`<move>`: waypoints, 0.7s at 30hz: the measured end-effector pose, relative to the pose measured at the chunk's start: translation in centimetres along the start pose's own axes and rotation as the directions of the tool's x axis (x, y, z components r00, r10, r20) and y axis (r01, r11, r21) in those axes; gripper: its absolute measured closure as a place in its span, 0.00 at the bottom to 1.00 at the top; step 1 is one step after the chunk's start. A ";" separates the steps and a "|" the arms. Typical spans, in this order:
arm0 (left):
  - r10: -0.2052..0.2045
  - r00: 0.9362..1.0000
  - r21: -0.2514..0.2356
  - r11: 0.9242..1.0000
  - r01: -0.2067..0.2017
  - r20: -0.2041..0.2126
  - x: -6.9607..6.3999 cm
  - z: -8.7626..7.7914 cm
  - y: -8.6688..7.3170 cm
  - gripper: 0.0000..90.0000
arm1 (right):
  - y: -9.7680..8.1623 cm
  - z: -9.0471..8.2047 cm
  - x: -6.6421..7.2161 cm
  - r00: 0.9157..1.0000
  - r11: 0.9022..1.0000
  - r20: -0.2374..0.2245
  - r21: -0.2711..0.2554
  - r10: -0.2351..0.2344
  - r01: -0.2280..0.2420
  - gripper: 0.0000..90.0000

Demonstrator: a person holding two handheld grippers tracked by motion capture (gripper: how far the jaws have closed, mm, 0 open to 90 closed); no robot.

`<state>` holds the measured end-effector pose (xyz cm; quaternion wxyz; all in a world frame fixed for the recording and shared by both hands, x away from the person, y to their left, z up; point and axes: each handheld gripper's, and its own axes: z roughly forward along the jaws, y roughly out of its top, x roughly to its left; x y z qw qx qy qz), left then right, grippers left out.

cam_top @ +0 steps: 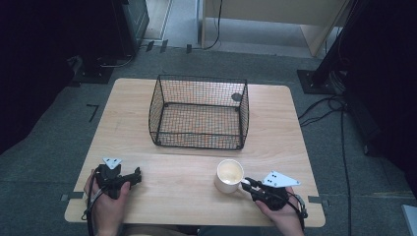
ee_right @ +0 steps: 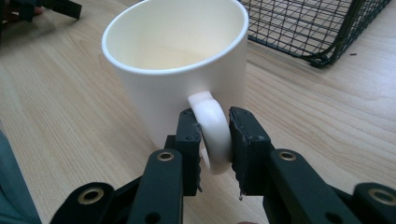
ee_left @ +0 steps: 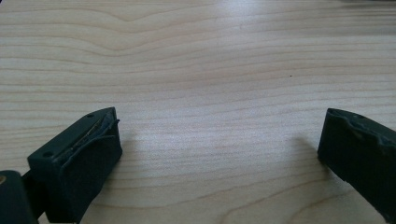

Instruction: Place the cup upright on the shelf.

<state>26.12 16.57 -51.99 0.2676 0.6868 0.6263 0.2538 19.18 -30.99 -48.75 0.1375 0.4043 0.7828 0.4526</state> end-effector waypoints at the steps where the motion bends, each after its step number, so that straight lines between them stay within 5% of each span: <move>1: 0.000 1.000 0.000 1.000 0.000 0.000 0.0 0.0 0.0 0.00 | 0.1 0.1 0.1 1.000 1.000 -0.001 0.005 -0.002 0.002 0.84; 5: 0.001 1.000 0.000 1.000 -0.001 0.003 0.0 0.0 0.0 0.00 | 0.7 0.7 0.8 0.999 0.999 -0.024 0.027 -0.036 0.037 0.89; 12: 0.005 1.000 -0.001 1.000 -0.005 0.007 0.0 0.0 0.0 0.00 | 1.9 1.7 1.9 0.999 0.999 0.014 0.005 -0.036 0.035 0.90; 21: 0.006 1.000 -0.001 1.000 -0.006 0.008 0.0 0.0 0.0 0.00 | 3.2 1.9 2.3 1.000 1.000 -0.008 0.000 -0.026 0.026 0.90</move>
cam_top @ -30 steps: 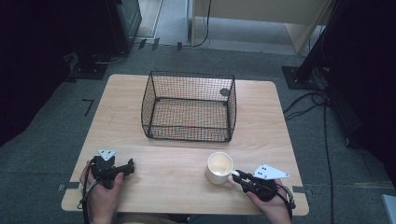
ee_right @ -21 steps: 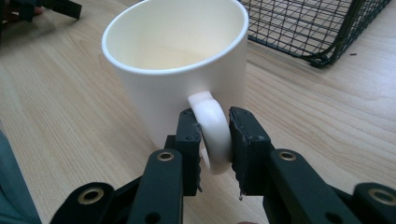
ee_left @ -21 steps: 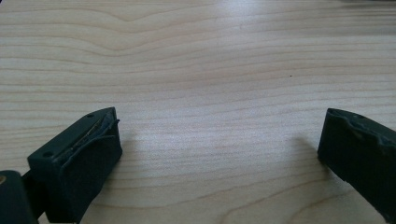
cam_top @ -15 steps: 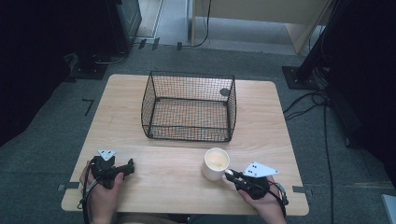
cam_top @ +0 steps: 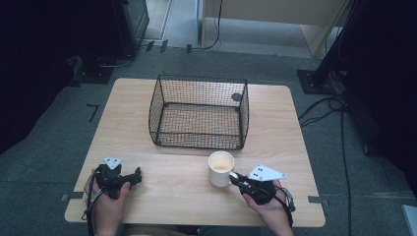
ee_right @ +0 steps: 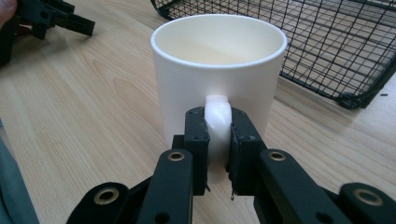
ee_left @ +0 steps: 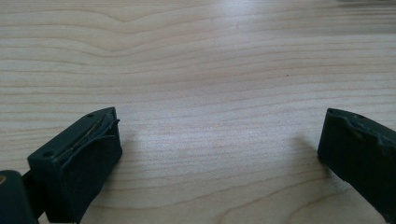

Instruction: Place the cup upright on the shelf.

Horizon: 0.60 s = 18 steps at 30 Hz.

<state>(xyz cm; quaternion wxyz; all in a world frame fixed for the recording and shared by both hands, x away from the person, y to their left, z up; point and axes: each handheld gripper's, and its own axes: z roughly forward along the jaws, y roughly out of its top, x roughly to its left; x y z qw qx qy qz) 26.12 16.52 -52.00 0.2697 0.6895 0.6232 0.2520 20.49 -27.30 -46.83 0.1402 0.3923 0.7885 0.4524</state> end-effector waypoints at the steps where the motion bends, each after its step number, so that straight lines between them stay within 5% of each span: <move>1: 0.000 1.000 0.000 1.000 0.000 0.000 0.0 0.0 0.0 0.00 | 0.1 0.0 0.0 1.000 1.000 -0.003 -0.001 -0.003 0.003 0.90; 18: 0.001 1.000 0.000 1.000 -0.001 0.001 0.0 0.0 0.0 0.00 | 3.3 -0.3 1.0 0.999 0.999 -0.044 -0.044 -0.030 0.028 0.90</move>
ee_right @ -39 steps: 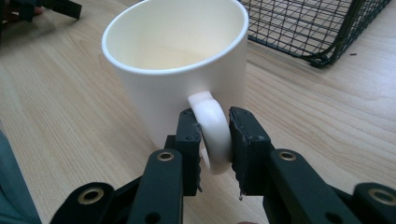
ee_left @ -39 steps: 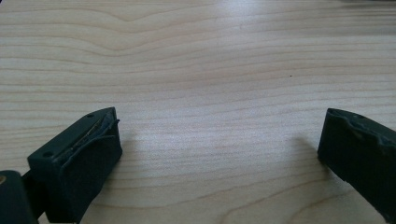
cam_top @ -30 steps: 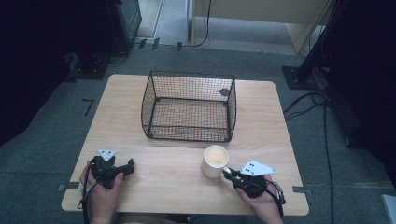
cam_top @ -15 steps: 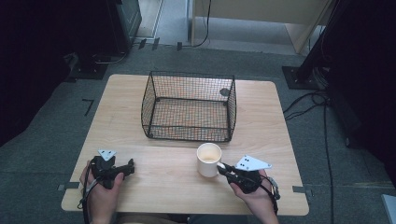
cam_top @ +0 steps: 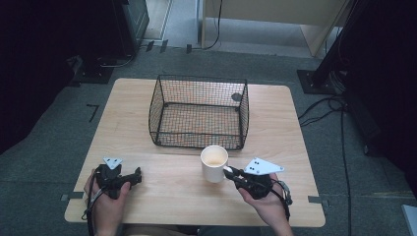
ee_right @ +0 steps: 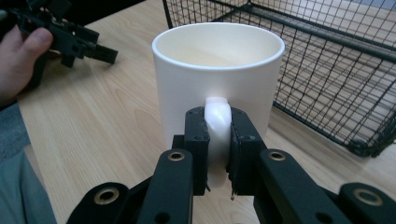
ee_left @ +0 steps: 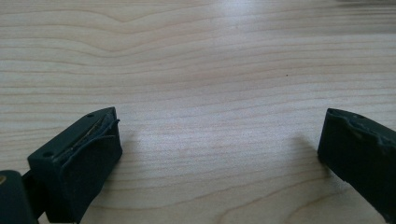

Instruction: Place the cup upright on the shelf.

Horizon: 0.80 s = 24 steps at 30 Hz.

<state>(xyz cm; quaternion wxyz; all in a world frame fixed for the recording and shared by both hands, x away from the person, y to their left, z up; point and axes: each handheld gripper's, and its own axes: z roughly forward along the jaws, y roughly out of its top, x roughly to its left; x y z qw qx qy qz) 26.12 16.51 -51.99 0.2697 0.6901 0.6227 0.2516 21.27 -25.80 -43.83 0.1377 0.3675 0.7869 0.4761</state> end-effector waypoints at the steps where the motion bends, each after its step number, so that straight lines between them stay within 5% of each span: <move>1: 0.000 1.000 0.000 1.000 0.000 0.000 0.0 0.0 0.0 0.00 | 0.2 0.0 0.0 1.000 1.000 -0.003 -0.003 -0.002 0.002 0.90; 24: -0.001 1.000 -0.003 1.000 0.001 0.002 0.0 0.0 0.0 0.00 | 6.0 0.6 1.6 0.994 0.993 -0.075 -0.085 -0.085 0.079 0.90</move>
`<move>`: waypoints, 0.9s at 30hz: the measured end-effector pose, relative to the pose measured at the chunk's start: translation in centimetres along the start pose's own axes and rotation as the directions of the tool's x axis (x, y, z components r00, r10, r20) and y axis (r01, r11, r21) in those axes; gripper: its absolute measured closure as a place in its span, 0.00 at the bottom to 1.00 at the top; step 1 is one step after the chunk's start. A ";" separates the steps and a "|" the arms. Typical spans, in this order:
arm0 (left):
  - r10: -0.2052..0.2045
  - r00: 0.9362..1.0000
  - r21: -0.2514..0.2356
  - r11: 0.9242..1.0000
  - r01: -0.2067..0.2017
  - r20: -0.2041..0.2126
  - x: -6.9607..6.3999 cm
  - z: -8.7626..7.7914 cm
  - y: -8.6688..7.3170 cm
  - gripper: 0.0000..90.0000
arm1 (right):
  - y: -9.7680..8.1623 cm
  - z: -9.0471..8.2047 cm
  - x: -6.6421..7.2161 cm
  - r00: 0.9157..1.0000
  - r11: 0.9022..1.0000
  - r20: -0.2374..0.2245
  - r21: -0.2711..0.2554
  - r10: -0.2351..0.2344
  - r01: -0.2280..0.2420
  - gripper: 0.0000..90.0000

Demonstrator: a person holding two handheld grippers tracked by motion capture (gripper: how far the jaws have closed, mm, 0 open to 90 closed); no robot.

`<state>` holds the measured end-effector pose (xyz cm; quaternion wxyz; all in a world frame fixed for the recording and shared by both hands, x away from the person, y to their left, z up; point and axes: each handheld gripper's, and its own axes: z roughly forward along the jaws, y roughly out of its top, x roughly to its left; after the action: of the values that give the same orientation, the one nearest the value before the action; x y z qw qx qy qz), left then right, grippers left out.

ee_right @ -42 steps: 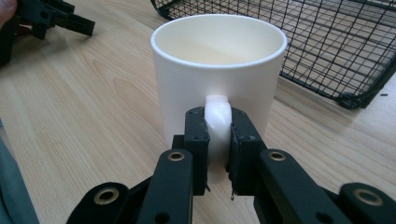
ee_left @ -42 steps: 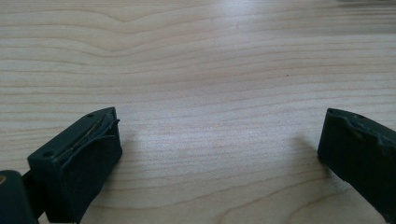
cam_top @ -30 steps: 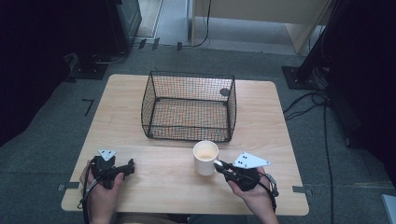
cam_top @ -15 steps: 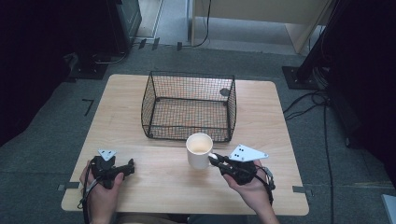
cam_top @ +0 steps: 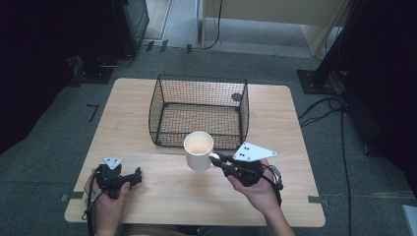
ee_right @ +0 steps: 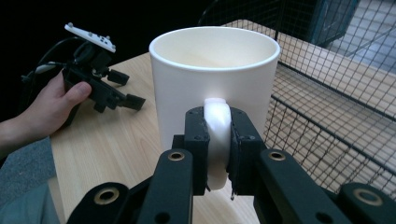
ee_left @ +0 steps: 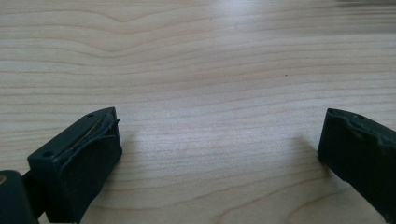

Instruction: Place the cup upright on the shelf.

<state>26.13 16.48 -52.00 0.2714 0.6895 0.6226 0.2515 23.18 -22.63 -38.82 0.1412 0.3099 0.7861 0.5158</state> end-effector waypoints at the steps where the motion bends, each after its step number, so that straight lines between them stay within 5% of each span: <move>1: 0.001 1.000 0.000 1.000 -0.001 0.000 0.0 0.0 0.0 0.00 | 0.3 0.1 0.0 1.000 1.000 -0.002 -0.003 -0.003 0.003 0.90; 14: 0.001 1.000 0.000 1.000 -0.001 0.000 0.0 0.0 0.0 0.00 | 2.7 1.2 -0.3 1.000 0.999 -0.009 -0.039 -0.006 0.005 0.90; 27: 0.001 1.000 0.001 1.000 -0.001 0.000 0.0 0.0 0.0 0.00 | 4.4 2.3 -2.4 0.999 0.998 0.035 -0.064 0.019 -0.016 0.90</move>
<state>26.13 16.49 -52.00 0.2711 0.6901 0.6222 0.2514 27.77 -21.33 -36.07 0.1603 0.3211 0.7640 0.5362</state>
